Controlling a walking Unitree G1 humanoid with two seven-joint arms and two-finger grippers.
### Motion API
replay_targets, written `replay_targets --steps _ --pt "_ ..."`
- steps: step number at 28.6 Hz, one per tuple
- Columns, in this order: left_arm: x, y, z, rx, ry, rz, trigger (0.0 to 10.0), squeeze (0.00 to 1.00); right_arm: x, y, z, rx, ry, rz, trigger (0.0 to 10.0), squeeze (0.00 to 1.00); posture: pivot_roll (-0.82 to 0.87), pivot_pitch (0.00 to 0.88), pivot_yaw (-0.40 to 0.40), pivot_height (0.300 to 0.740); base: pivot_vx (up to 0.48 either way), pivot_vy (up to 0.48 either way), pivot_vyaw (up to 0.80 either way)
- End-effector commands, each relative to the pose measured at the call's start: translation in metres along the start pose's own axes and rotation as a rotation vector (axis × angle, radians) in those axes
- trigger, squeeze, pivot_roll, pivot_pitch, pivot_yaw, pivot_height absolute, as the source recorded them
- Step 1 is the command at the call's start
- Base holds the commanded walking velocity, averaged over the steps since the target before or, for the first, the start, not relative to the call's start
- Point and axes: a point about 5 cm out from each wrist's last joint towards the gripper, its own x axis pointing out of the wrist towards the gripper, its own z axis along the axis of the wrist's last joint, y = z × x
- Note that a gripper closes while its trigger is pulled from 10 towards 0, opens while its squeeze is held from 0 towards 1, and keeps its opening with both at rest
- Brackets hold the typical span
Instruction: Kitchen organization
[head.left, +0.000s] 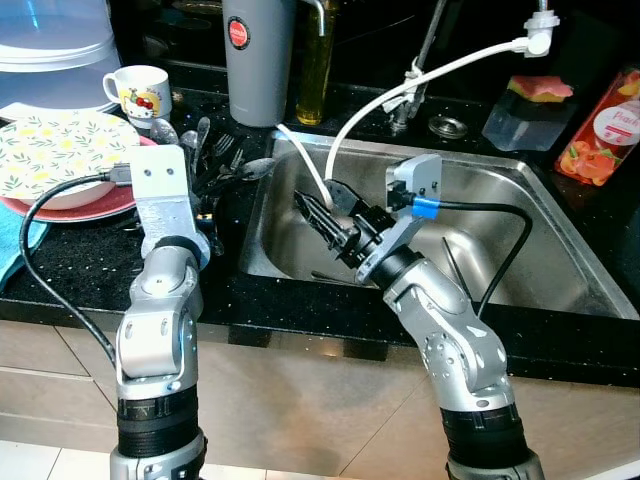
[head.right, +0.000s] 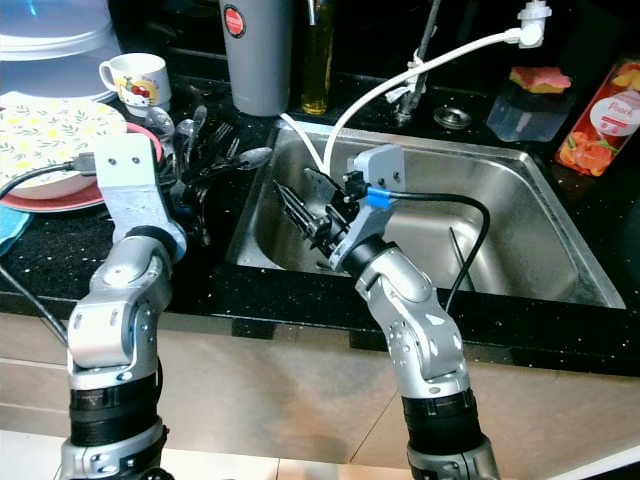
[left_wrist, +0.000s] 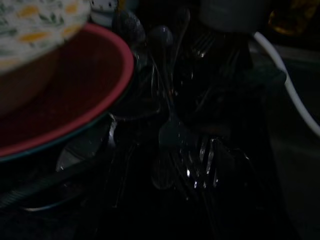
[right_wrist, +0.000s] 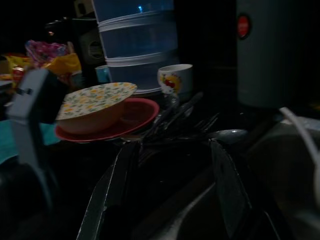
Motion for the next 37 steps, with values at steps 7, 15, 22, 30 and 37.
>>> replay_targets --steps 7,15,22,30,37 --pt "0.009 -0.010 -0.005 0.076 0.032 -0.039 10.0 0.00 -0.004 0.005 0.001 0.045 -0.003 0.017 10.0 0.00 0.23 0.058 -0.075 0.740 0.000 0.000 0.00" --pt "0.015 -0.006 -0.005 0.208 -0.008 -0.020 9.4 0.00 -0.002 0.011 0.001 0.068 -0.003 0.038 10.0 0.00 0.23 0.067 -0.080 0.740 0.000 0.000 0.00" --pt "0.019 0.000 -0.006 0.223 0.007 0.015 0.0 0.00 -0.002 0.012 0.001 0.072 0.001 0.042 10.0 0.00 0.23 0.063 -0.082 0.740 0.000 0.000 0.00" --pt "0.020 0.001 0.001 0.245 -0.051 0.037 0.0 0.00 -0.002 0.011 0.002 0.071 0.003 0.039 10.0 0.00 0.23 0.064 -0.085 0.740 0.000 0.000 0.00" --pt "0.015 -0.012 0.028 0.219 -0.222 -0.014 10.0 0.00 -0.001 0.011 0.002 0.074 0.003 0.039 10.0 0.00 0.23 0.065 -0.090 0.740 0.000 0.000 0.00"
